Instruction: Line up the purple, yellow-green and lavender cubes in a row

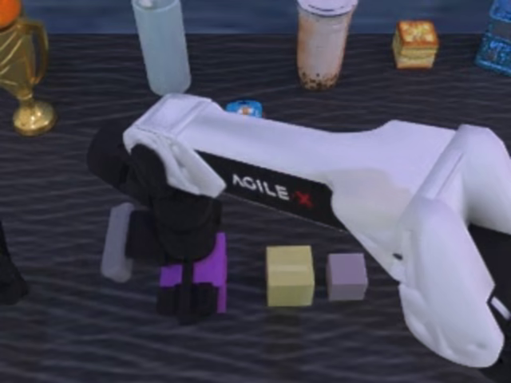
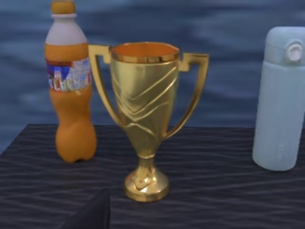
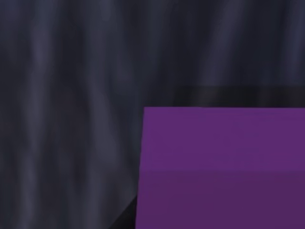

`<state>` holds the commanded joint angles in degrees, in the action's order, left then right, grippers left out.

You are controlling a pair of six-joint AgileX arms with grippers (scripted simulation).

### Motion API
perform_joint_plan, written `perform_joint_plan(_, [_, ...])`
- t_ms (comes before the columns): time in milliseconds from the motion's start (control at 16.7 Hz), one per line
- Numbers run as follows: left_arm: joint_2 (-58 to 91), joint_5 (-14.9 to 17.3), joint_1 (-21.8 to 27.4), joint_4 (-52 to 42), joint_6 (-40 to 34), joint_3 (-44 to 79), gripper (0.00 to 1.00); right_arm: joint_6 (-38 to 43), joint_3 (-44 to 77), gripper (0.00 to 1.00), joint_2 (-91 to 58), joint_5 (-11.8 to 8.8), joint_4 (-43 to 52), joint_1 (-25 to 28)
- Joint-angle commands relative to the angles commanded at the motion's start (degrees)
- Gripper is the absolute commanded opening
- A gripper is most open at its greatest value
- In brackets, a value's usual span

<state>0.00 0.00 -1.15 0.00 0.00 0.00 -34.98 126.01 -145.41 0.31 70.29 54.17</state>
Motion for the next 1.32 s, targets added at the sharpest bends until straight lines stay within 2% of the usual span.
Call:
perform_joint_plan(60, [0.0, 0.0, 0.0, 0.0, 0.0, 0.0, 1.00, 0.0, 0.0, 0.00, 0.0, 0.0, 0.0, 0.0])
perform_joint_plan(840, [0.0, 0.0, 0.0, 0.0, 0.0, 0.0, 1.00, 0.0, 0.0, 0.98, 0.0, 0.0, 0.0, 0.0])
perform_joint_plan(1320, [0.0, 0.0, 0.0, 0.0, 0.0, 0.0, 1.00, 0.0, 0.0, 1.00, 0.0, 0.0, 0.0, 0.0])
